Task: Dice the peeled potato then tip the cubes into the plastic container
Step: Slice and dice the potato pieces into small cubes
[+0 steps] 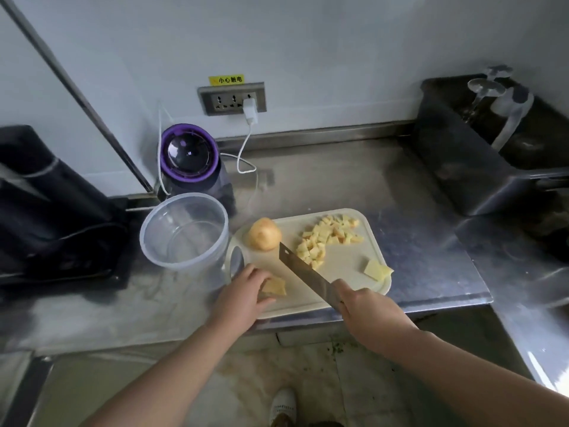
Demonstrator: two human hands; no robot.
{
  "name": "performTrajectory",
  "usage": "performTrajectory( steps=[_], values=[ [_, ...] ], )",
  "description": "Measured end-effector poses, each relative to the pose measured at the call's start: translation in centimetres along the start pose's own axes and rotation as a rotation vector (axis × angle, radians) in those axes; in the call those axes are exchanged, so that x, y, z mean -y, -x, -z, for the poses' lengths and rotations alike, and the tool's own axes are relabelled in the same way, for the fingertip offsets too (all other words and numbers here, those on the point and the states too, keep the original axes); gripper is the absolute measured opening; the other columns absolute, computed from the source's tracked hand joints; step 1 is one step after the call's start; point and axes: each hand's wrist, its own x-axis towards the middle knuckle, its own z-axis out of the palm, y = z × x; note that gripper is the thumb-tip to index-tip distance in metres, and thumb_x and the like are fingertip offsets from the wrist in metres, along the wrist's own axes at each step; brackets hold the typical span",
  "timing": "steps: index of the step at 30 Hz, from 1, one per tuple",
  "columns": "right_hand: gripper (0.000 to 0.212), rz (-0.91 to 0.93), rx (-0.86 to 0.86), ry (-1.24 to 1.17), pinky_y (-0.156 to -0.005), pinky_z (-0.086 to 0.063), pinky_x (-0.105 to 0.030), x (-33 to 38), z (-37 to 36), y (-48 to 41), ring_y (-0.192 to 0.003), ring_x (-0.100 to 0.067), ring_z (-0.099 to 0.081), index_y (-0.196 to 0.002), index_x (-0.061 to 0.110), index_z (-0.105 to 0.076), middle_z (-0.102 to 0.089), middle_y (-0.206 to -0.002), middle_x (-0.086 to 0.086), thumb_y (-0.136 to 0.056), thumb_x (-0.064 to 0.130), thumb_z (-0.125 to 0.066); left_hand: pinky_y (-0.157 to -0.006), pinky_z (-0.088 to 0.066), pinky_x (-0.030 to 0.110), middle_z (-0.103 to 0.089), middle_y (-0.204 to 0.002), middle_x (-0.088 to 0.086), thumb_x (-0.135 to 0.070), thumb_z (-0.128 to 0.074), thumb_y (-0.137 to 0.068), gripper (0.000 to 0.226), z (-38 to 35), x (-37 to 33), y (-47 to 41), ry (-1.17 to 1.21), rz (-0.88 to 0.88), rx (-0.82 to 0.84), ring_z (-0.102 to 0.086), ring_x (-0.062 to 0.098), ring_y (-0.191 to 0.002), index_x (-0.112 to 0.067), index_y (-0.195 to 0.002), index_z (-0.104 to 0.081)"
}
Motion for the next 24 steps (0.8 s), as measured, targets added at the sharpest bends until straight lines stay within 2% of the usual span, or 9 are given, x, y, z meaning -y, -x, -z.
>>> performTrajectory(
  steps=[4, 7, 9, 11, 14, 17, 20, 24],
  values=[
    [0.040, 0.025, 0.000, 0.006, -0.052, -0.041, -0.020, 1.1, -0.9, -0.4, -0.056, -0.007, -0.047, -0.135, 0.020, -0.030, -0.051, -0.087, 0.005, -0.100, 0.010, -0.046, -0.093, -0.050, 0.032, -0.056, -0.121, -0.006, -0.028, -0.070, -0.085, 0.043, -0.3, -0.4, -0.4, 0.106, 0.132, 0.019, -0.057, 0.013, -0.107, -0.023, -0.125, -0.056],
    [0.040, 0.003, -0.003, -0.028, -0.043, -0.032, -0.015, 1.5, -1.3, -0.7, -0.053, -0.004, -0.045, -0.134, 0.022, -0.029, -0.044, -0.070, 0.008, -0.099, 0.010, -0.047, -0.084, -0.051, 0.030, -0.059, -0.106, -0.006, -0.027, -0.068, -0.086, 0.030, -0.7, -1.0, -1.0, 0.085, 0.164, 0.004, -0.059, 0.013, -0.094, -0.023, -0.115, -0.060],
    [0.041, -0.003, -0.005, -0.013, -0.043, -0.031, -0.016, 1.6, -1.4, -1.0, -0.052, -0.005, -0.045, -0.133, 0.021, -0.028, -0.042, -0.068, 0.007, -0.099, 0.009, -0.046, -0.074, -0.048, 0.028, -0.056, -0.090, -0.009, -0.031, -0.066, -0.086, 0.024, -0.8, -1.6, -1.4, 0.070, 0.180, -0.012, -0.056, 0.013, -0.083, -0.024, -0.109, -0.061],
    [0.042, -0.021, -0.002, -0.002, -0.041, -0.029, -0.015, 1.5, -1.1, -1.2, -0.052, -0.005, -0.043, -0.134, 0.021, -0.026, -0.042, -0.068, 0.006, -0.099, 0.009, -0.046, -0.070, -0.047, 0.027, -0.059, -0.087, -0.009, -0.035, -0.064, -0.087, 0.025, -1.1, -2.2, -1.8, 0.068, 0.198, -0.022, -0.058, 0.014, -0.083, -0.025, -0.109, -0.060],
    [0.046, -0.036, 0.023, -0.018, -0.042, -0.036, -0.015, 1.1, -0.5, -1.6, -0.054, -0.008, -0.048, -0.136, 0.023, -0.025, -0.046, -0.073, 0.006, -0.099, 0.010, -0.049, -0.070, -0.047, 0.026, -0.064, -0.096, -0.007, -0.037, -0.062, -0.088, 0.026, -1.6, -2.6, -2.4, 0.064, 0.195, -0.062, -0.061, 0.014, -0.087, -0.026, -0.111, -0.060],
    [0.045, -0.027, 0.041, -0.003, -0.051, -0.047, -0.021, 0.5, -0.2, -1.7, -0.062, -0.010, -0.056, -0.135, 0.024, -0.026, -0.055, -0.082, 0.001, -0.099, 0.010, -0.049, -0.078, -0.050, 0.028, -0.066, -0.104, -0.005, -0.031, -0.064, -0.089, 0.028, -1.9, -2.6, -2.6, 0.096, 0.183, -0.086, -0.062, 0.014, -0.094, -0.024, -0.116, -0.060],
    [0.043, -0.011, 0.047, 0.031, -0.051, -0.042, -0.020, 0.0, -0.1, -1.4, -0.061, -0.009, -0.051, -0.134, 0.024, -0.027, -0.053, -0.083, 0.000, -0.099, 0.007, -0.045, -0.083, -0.052, 0.031, -0.065, -0.108, -0.004, -0.027, -0.066, -0.087, 0.032, -2.1, -2.6, -2.6, 0.096, 0.183, -0.082, -0.062, 0.015, -0.097, -0.021, -0.118, -0.061],
    [0.049, 0.014, 0.066, 0.077, -0.064, -0.053, -0.026, -0.3, -0.2, -1.4, -0.069, -0.014, -0.057, -0.135, 0.025, -0.026, -0.057, -0.089, -0.001, -0.097, 0.005, -0.049, -0.074, -0.047, 0.025, -0.067, -0.102, -0.003, -0.024, -0.064, -0.089, 0.022, -2.4, -2.4, -2.9, 0.060, 0.191, -0.089, -0.062, 0.015, -0.091, -0.019, -0.110, -0.065]
  ],
)
